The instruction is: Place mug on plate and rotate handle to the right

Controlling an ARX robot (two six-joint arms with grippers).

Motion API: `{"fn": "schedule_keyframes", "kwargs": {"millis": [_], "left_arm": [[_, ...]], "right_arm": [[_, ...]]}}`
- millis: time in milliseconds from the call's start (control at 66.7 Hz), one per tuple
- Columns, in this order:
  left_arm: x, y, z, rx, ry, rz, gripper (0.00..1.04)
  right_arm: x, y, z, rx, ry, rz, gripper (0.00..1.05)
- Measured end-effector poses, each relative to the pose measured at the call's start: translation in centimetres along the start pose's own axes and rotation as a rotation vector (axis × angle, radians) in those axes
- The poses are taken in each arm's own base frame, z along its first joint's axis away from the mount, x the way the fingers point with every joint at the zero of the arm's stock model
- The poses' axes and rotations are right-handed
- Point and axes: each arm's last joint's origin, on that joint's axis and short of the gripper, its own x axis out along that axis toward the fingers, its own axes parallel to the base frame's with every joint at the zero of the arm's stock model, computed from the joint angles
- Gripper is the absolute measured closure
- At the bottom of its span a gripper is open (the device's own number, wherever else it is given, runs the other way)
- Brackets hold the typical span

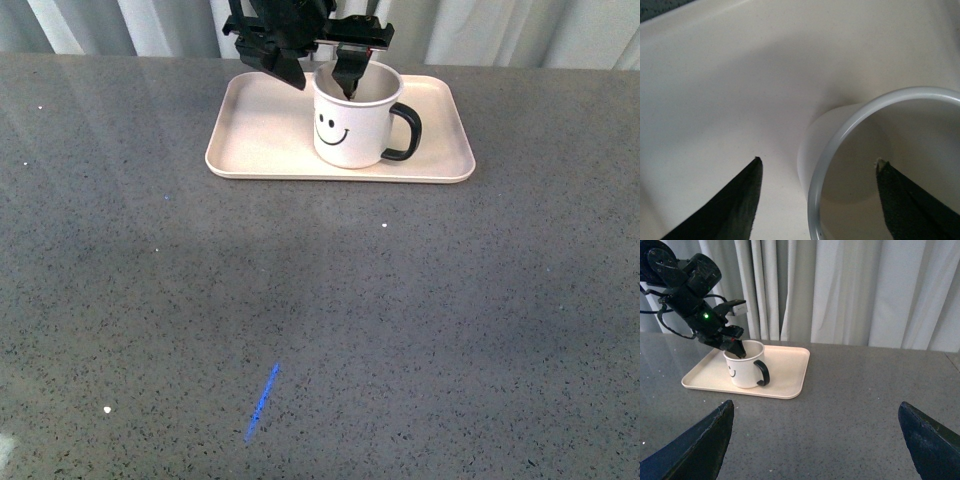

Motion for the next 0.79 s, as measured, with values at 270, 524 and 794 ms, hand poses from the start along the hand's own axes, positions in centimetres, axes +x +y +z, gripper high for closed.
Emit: {"fn": "schedule_keyframes", "kwargs": {"millis": [270,524,794], "left_arm": [[-6.3,0.3,2.5,0.020,-0.143,0.017,0.09],[-13.6,0.9,2.5,0.011,-0.399,0.060,0.12],[-23.4,1.4,-8.4,-0.135,-1.096,0.551,0.59]], "right_arm": [[0.0,0.0,0.0,0.000,0.000,0.000,0.09],[0.0,0.0,0.0,0.000,0.000,0.000,0.09],[0.0,0.0,0.0,0.000,0.000,-0.001,0.09]]}}
